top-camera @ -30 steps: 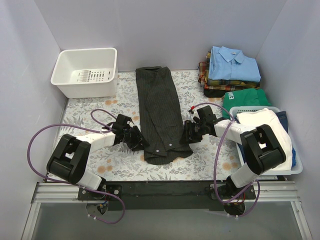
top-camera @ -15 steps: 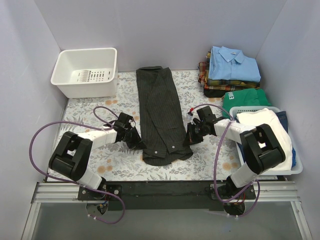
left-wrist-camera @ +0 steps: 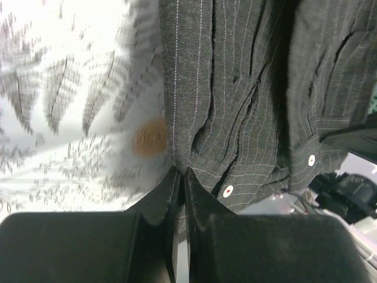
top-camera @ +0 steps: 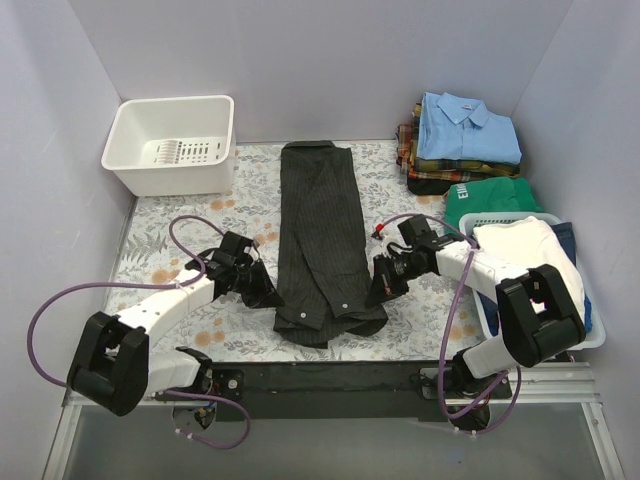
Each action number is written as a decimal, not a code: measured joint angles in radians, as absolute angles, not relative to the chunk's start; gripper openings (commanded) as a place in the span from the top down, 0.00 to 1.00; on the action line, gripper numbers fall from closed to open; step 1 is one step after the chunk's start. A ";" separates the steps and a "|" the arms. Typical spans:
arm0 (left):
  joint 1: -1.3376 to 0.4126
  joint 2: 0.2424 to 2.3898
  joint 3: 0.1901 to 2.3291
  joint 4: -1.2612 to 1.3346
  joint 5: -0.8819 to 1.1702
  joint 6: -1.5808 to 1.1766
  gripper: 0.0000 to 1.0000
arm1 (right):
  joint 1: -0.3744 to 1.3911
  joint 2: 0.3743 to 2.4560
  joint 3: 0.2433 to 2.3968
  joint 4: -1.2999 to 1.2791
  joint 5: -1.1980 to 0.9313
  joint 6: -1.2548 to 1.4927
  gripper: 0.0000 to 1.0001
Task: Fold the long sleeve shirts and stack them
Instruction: Fold the shirt
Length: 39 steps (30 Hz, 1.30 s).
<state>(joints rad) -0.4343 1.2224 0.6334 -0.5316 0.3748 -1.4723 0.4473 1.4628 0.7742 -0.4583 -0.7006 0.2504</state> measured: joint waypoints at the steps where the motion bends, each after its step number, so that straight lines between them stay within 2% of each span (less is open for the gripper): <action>1: -0.434 1.210 0.625 -0.542 0.381 -1.473 1.00 | 0.447 1.463 0.762 -0.463 -0.710 0.250 0.99; 10: -0.438 1.183 0.616 -0.605 0.396 -1.481 1.00 | 0.448 1.482 0.744 -0.500 -0.763 0.248 0.99; 25: -0.437 1.270 0.907 -0.636 0.307 -1.513 1.00 | 0.448 1.497 1.041 -0.582 -0.714 0.321 0.99; 39: -0.436 1.445 1.110 -0.570 0.100 -1.518 1.00 | 0.412 1.686 1.267 -0.591 -0.625 0.398 0.99</action>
